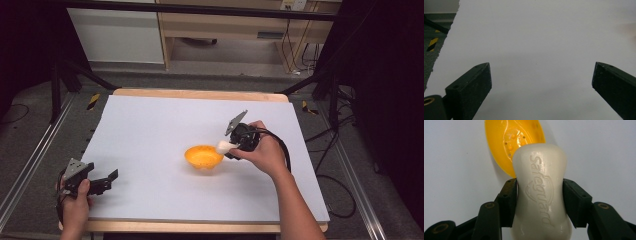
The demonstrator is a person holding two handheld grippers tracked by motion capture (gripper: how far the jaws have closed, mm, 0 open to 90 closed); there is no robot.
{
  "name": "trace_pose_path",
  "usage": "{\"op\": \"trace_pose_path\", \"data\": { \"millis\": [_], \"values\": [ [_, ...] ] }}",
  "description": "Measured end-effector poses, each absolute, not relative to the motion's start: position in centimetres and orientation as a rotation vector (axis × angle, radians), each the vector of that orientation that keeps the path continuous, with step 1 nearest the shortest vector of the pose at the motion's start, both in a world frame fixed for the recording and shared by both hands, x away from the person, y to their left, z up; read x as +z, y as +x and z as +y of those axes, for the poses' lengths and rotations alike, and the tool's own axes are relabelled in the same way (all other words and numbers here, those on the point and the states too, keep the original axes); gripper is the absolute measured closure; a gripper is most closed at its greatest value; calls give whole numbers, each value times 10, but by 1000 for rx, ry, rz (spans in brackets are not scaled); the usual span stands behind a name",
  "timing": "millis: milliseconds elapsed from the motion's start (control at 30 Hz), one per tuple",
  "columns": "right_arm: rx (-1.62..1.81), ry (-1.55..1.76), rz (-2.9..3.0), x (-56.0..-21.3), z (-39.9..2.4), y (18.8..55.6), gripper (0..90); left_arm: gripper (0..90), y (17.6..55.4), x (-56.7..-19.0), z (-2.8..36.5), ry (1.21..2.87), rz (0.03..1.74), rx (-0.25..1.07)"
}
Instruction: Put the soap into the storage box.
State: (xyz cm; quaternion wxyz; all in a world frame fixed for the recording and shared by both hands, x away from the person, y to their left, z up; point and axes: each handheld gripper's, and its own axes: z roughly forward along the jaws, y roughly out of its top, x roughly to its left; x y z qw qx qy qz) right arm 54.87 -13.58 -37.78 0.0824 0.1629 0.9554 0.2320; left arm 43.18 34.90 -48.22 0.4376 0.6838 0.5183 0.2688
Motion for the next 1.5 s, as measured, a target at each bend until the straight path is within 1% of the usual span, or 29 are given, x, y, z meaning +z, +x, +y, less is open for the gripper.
{"op": "trace_pose_path", "data": {
  "millis": [467, 1100, 1500],
  "values": [
    [696, 437, 2884, -383, -111, 554, 487, 20, 432, -482, 349, 1696, 1288, 669],
    [688, 320, 2931, -388, -67, 559, 487, 20, 432, -482, 349, 1692, 1288, 663],
    [660, 308, 2952, -400, -56, 563, 486, 20, 432, -482, 350, 1688, 1290, 662]
  ]
}}
